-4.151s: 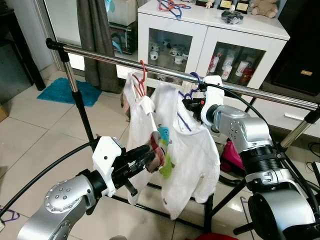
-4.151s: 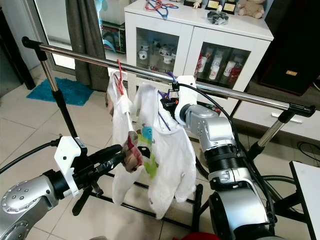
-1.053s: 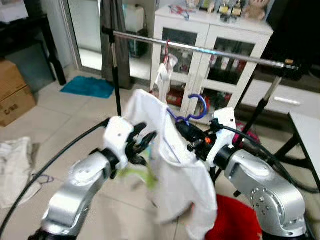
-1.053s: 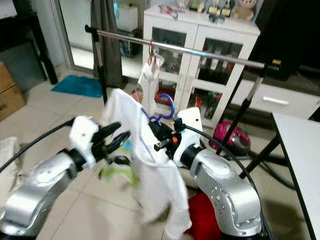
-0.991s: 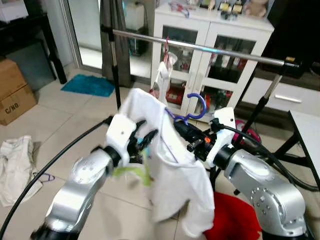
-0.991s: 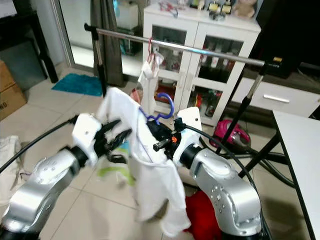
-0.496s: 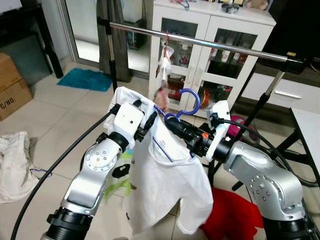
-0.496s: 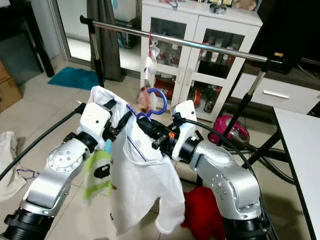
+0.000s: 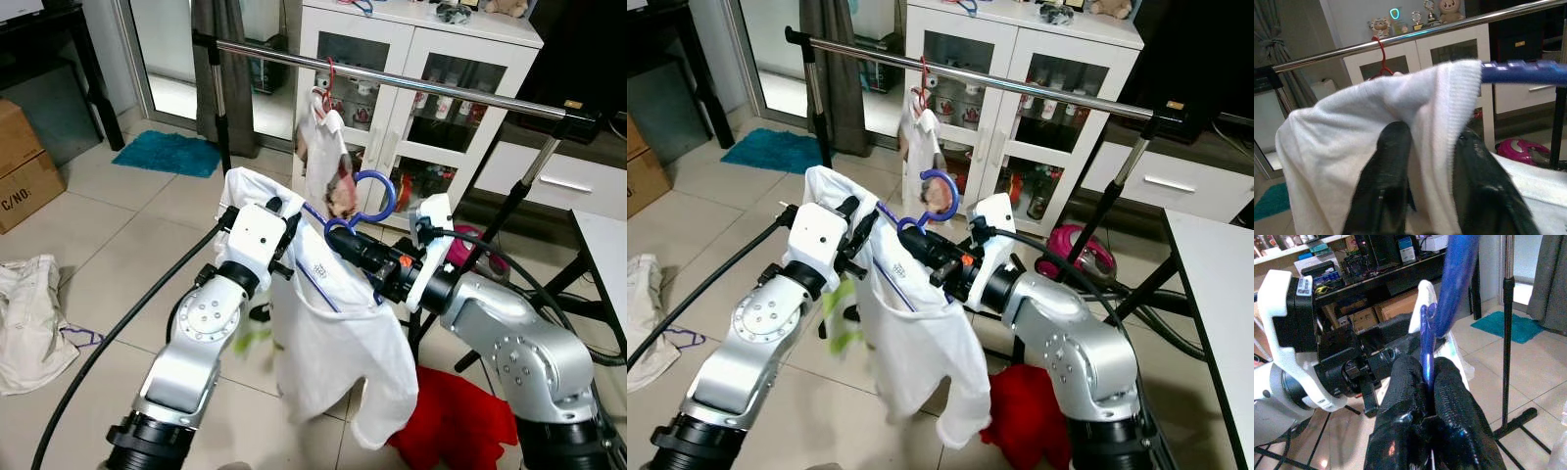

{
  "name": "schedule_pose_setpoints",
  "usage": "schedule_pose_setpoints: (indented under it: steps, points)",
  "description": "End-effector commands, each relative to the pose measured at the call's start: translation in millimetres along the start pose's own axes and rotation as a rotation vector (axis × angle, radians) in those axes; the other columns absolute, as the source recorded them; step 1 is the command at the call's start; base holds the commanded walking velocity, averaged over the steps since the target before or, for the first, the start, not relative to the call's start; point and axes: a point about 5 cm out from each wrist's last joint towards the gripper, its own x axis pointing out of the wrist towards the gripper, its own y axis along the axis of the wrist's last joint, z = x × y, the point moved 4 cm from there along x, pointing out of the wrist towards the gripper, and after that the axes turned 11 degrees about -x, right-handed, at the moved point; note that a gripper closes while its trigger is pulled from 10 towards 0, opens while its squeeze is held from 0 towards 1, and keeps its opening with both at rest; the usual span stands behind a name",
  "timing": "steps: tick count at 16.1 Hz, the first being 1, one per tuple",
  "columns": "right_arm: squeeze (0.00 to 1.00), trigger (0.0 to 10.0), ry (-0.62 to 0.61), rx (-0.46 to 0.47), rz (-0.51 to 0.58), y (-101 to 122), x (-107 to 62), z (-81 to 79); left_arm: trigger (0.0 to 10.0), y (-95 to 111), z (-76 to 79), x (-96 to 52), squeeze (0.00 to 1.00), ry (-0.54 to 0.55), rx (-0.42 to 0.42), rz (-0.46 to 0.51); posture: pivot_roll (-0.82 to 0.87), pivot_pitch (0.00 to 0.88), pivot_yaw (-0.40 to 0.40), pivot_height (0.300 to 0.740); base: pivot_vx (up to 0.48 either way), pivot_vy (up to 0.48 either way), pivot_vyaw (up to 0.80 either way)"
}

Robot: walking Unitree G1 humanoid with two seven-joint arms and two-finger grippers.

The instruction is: Hang hanger

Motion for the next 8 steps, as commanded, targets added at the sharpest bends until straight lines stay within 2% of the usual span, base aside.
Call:
schedule_pose_setpoints:
  steps: [1,8]
  points:
    - [0.0,0.0,-0.001,-0.023,0.046,11.4,-1.7,3.1,0.0,3.0,0.8,-0.9,0.0,0.006,0.003,0.011,0.1,0.0,-0.084,0.74,0.0,0.0,0.0]
    - [0.0,0.0,0.007,-0.024,0.049,12.8,-1.7,4.5,0.0,1.2,-2.5,-1.7,0.0,0.028,0.0,0.006,0.09,0.0,-0.082,0.74,0.0,0.0,0.0]
